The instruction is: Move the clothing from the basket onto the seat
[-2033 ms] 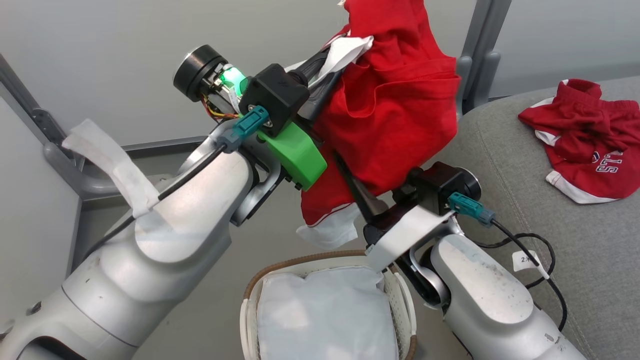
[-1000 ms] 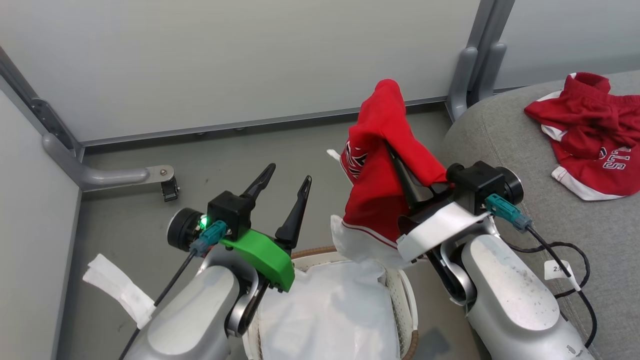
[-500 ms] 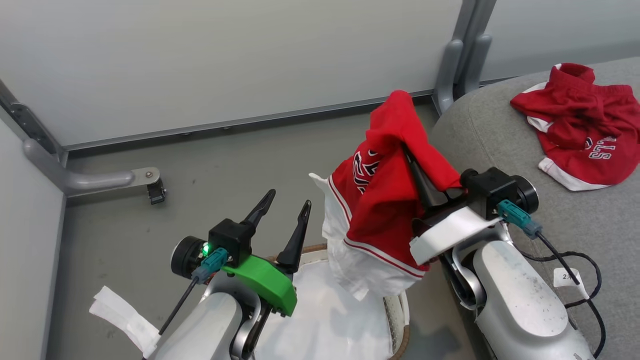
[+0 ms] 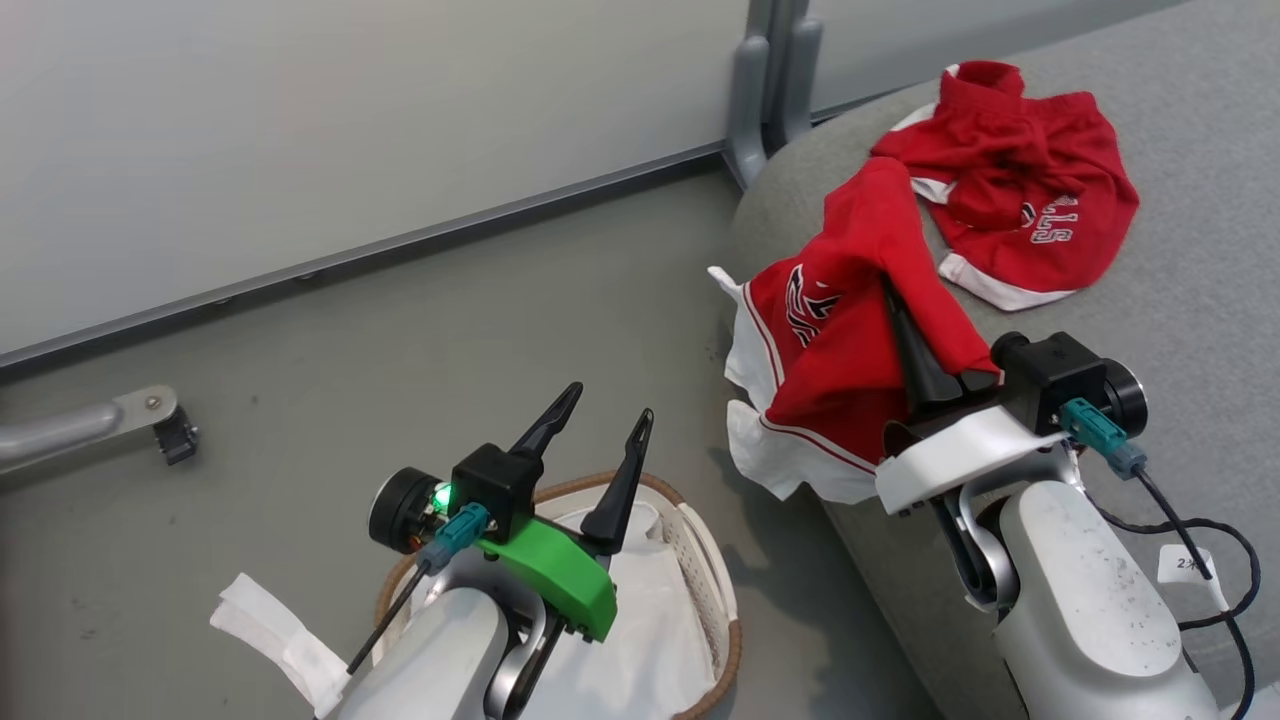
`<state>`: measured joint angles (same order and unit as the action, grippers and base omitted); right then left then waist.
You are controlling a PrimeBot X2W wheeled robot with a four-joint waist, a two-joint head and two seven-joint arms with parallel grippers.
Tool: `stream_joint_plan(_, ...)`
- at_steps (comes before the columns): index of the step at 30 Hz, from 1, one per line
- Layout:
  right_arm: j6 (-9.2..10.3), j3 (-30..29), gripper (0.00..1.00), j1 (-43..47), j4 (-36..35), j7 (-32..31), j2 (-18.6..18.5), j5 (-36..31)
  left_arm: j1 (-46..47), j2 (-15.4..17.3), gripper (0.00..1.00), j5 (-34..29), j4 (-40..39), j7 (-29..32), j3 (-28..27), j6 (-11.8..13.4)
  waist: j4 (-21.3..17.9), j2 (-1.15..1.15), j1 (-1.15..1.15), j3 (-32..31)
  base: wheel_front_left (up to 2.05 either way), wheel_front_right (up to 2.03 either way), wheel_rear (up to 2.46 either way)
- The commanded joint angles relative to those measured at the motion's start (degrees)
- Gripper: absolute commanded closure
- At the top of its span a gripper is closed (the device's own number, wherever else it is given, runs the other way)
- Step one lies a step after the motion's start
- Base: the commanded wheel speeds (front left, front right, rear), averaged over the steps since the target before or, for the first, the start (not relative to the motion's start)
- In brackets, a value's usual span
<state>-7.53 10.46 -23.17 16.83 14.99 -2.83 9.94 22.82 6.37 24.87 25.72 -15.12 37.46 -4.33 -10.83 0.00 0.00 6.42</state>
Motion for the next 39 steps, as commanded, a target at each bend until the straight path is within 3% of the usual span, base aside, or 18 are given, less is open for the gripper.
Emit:
stream_joint_plan(1,0.08,-0.50,1.00,0.55,-0.45,0.30,-0.12,-0.57,0.67,-0.09,0.00,-0.40,0.26,-0.03,0.00,-0.44,-4.69,0.00,0.00,2.51,0.00,0.00,0.00)
stream_joint_plan(11,0.08,-3.78,1.00,0.72,-1.85,0.30,-0.12,-1.22,2.75,-1.09,0.00,-2.52,1.69,-0.04,0.93,-1.73,-7.82,0.00,0.00,5.43,0.00,0.00,0.00)
stream_joint_plan(19,0.08,-5.92,1.00,-5.46,-1.83,0.30,-0.15,-1.72,4.61,-1.36,0.00,-2.97,2.68,-0.04,1.57,-2.38,-5.88,0.00,0.00,8.84,0.00,0.00,0.00)
stream_joint_plan(25,0.08,-11.04,1.00,-16.99,-0.46,0.30,-0.60,-3.76,6.60,-1.29,0.00,-3.54,3.22,-0.04,2.03,-2.68,-2.46,0.00,0.00,12.33,0.00,0.00,0.00)
stream_joint_plan(31,0.08,-16.00,1.00,-30.03,5.14,0.30,-7.30,-3.91,8.91,-2.00,0.00,-4.27,3.16,-0.05,3.30,-2.87,2.94,0.00,0.00,16.06,0.00,0.00,0.00)
stream_joint_plan(39,0.08,-19.70,1.00,-41.66,17.45,0.21,-20.36,-5.10,12.01,-2.52,0.00,-5.79,1.96,-0.04,4.02,-2.53,9.33,0.00,0.00,21.55,0.00,0.00,0.00)
